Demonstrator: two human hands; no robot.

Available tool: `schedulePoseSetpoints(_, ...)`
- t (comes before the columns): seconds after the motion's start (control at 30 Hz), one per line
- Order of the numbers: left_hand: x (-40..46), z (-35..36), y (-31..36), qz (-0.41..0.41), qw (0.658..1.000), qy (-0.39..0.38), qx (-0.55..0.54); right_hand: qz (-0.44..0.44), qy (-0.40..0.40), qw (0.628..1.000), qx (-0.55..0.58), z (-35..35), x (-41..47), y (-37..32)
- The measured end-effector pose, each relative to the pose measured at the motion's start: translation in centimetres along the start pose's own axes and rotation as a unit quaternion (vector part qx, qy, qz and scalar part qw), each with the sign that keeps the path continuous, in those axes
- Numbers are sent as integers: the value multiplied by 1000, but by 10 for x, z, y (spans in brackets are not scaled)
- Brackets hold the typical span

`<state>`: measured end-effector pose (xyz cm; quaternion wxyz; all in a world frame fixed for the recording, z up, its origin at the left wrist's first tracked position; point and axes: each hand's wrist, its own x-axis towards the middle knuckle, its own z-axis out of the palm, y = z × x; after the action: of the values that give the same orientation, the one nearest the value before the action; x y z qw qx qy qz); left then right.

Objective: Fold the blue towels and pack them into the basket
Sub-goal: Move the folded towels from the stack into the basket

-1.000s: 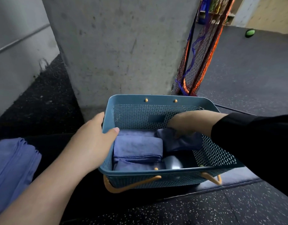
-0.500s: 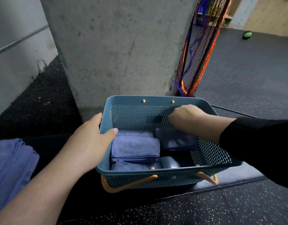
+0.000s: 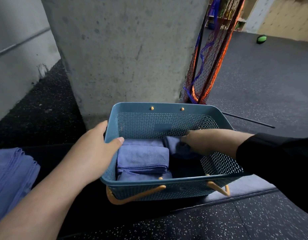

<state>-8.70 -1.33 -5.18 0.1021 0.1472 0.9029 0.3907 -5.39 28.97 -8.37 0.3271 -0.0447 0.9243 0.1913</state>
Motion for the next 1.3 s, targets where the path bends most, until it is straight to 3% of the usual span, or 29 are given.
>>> schedulePoseSetpoints(0.2,2,1,-1,-3,1000,1,3,8,35,990,140,-18,-15,10)
schedulePoseSetpoints(0.3,2,1,-2,0,1000,0,3,-14,-26,984,177,-27,-26,-1)
schedulePoseSetpoints(0.47,3,1,-3,0,1000,2,1,-18,-90,983,158,-32,-31,-14)
schedulePoseSetpoints(0.73,3,2,-3,5,1000,2,3,-16,-102,988,118,-10,-10,-16)
schedulePoseSetpoints(0.87,1,0,-1,-1,1000,-4,6,-25,-101,982,155,-17,-23,-10)
schedulePoseSetpoints(1.0,0,-2,-1,-6,1000,-4,1,-15,-26,987,159,-34,-40,-5)
schedulePoseSetpoints(1.1,-3,-10,-2,-13,999,35,-25,-11,109,986,125,-56,-56,-5)
schedulePoseSetpoints(1.2,-7,-32,-12,-8,991,121,-59,5,305,922,237,-94,-79,-20)
schedulePoseSetpoints(1.3,-17,-67,-34,-3,972,221,-75,-21,419,857,300,-140,-105,-63)
